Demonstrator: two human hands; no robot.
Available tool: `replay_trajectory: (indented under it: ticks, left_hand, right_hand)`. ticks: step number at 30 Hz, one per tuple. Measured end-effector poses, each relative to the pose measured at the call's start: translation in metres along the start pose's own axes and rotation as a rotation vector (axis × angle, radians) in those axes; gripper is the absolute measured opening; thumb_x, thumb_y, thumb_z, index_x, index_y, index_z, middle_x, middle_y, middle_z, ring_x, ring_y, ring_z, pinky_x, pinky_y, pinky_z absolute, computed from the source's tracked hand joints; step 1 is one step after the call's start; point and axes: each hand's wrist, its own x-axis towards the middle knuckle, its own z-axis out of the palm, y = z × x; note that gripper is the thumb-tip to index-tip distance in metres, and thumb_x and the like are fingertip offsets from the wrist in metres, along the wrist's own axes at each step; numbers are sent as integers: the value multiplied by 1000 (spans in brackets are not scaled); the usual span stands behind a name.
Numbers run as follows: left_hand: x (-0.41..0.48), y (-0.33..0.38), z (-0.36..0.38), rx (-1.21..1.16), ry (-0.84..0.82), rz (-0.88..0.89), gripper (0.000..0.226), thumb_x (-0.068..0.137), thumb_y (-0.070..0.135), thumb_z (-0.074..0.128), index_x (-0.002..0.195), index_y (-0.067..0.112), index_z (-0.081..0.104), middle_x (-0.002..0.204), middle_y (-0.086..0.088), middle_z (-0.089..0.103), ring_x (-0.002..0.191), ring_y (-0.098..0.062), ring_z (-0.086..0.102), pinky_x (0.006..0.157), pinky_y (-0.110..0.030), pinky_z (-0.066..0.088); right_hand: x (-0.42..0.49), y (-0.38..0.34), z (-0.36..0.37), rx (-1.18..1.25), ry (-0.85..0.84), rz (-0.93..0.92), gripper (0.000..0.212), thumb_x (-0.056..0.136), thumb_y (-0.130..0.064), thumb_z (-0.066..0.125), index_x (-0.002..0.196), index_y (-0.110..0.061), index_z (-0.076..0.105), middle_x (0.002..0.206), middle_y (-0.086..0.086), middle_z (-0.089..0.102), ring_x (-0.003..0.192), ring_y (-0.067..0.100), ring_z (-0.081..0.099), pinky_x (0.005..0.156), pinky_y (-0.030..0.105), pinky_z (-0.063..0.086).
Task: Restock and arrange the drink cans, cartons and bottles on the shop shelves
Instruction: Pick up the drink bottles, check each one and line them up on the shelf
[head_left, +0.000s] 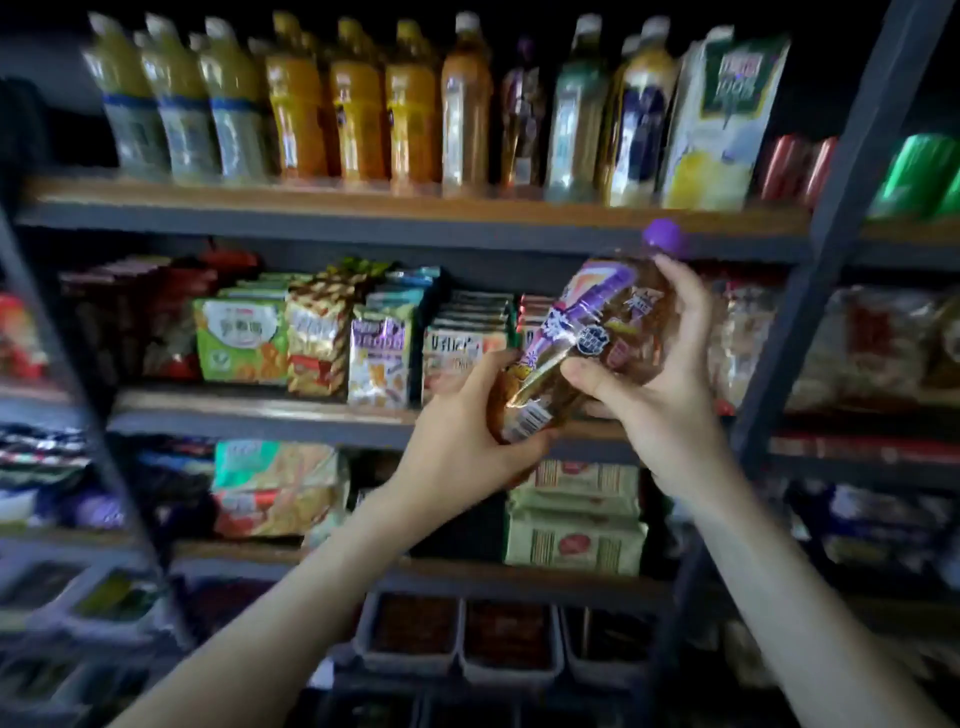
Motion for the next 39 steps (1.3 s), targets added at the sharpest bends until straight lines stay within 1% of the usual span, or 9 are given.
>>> replay_trajectory:
  ticks: [8,14,17,20,24,28,30,35,39]
  left_hand:
    - [-126,-49,39,-363,-207,-636,55,71,20,85,121,15,62,90,6,71,76,-6,66,67,-21,50]
    - [-158,-65,46,-370,-285,-892,46,40,47,76,83,30,75,79,-1,74,80,-24,70,82,-49,56]
    - [-167,-69,41,-390,-367,-891,44,44,43,76,84,26,74,86,-2,75,86,-22,70,88,-50,53]
    - [-164,-69,27,-308,-458,-810,44,50,45,74,91,31,73,89,6,74,89,-13,68,89,-45,54]
    - [-154,-72,-2,-414,-511,-700,42,59,55,73,98,39,70,98,10,72,95,-7,67,90,-32,54]
    - [-161,-71,-10,-560,-536,-531,56,76,38,77,127,27,58,117,7,68,110,-10,63,96,-30,51]
    - [-171,-76,-1,-475,-450,-468,62,76,38,81,131,31,54,120,12,66,114,-4,60,100,-29,47]
    - [-180,-83,9,-371,-319,-362,64,71,48,77,129,36,50,120,16,63,114,4,56,95,-13,43]
    - [-183,-98,16,-373,-282,-353,55,75,53,71,125,41,52,119,15,64,115,-4,58,99,-28,47]
  right_hand:
    - [-114,76,14,-322,-240,483,98,82,-30,74,154,-32,7,146,-12,28,131,1,37,96,3,34]
    - [-170,99,15,-1015,-707,378,101,86,-40,69,155,-30,-5,162,1,-15,148,22,-10,119,43,6]
    - [-195,110,44,-1035,-795,73,101,77,-7,76,153,-31,15,162,3,12,147,21,-2,117,59,-3]
    - [-209,116,67,-1066,-670,-61,88,62,-3,83,138,-20,41,143,4,49,140,23,26,112,61,4]
    - [-216,124,72,-859,-422,-18,70,67,-14,85,126,-20,48,125,3,60,130,24,43,111,58,23]
    - [-213,104,75,-416,-174,450,56,78,-25,81,111,-56,48,108,-25,59,106,-2,55,91,8,41]
    - [-213,97,74,-409,-173,528,57,77,-25,81,108,-56,46,101,-28,60,94,-9,56,79,3,41]
    - [-212,90,81,-297,-149,616,52,75,-21,82,118,-34,56,97,-26,62,89,-24,54,74,1,40]
    - [-207,88,88,-245,-113,660,45,75,-16,82,115,-14,62,89,-16,67,81,-14,61,65,4,43]
